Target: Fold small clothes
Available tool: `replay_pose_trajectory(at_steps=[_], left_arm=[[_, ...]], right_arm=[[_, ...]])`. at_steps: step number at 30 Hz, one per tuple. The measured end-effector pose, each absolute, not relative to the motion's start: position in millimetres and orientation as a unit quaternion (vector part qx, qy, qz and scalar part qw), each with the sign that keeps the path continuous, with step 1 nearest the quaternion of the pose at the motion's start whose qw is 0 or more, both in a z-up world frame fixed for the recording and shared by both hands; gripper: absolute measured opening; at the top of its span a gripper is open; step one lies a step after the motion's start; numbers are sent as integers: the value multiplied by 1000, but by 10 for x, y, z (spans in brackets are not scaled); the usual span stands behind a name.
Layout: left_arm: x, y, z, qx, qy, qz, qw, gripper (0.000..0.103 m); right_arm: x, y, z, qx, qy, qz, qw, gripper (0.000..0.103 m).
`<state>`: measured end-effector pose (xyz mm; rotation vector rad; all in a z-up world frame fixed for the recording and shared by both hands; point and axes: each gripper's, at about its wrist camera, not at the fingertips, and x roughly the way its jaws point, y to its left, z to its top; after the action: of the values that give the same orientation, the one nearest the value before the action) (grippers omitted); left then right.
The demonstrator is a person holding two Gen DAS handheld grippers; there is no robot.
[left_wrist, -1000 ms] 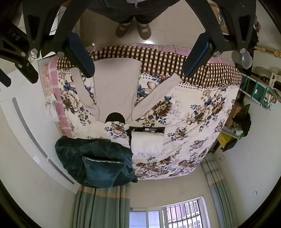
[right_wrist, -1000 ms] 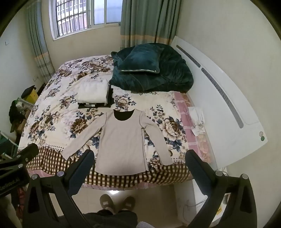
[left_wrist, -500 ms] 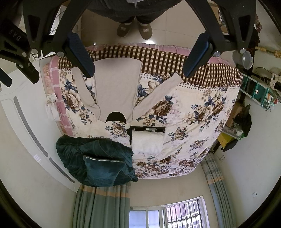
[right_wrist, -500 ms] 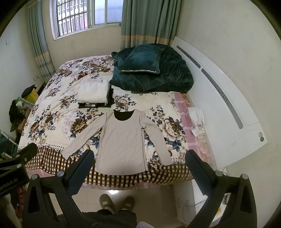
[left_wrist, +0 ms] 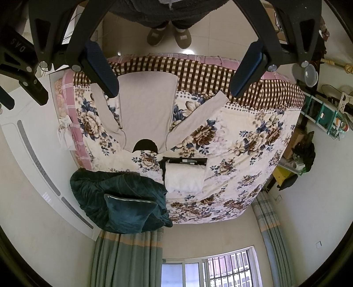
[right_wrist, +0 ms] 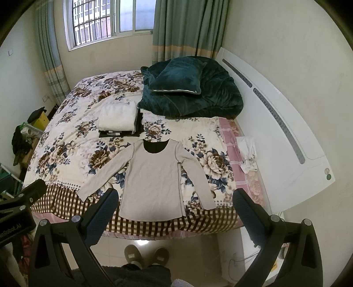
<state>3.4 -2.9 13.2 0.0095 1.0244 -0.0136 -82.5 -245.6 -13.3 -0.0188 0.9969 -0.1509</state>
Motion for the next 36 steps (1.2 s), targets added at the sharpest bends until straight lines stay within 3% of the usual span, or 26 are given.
replay_pose_trajectory(at_steps=[36], left_arm=[[31,-16,159,5,486,-7,874,103]], right_arm=[[-748,-2448,113,-13,472,-68,879,103]])
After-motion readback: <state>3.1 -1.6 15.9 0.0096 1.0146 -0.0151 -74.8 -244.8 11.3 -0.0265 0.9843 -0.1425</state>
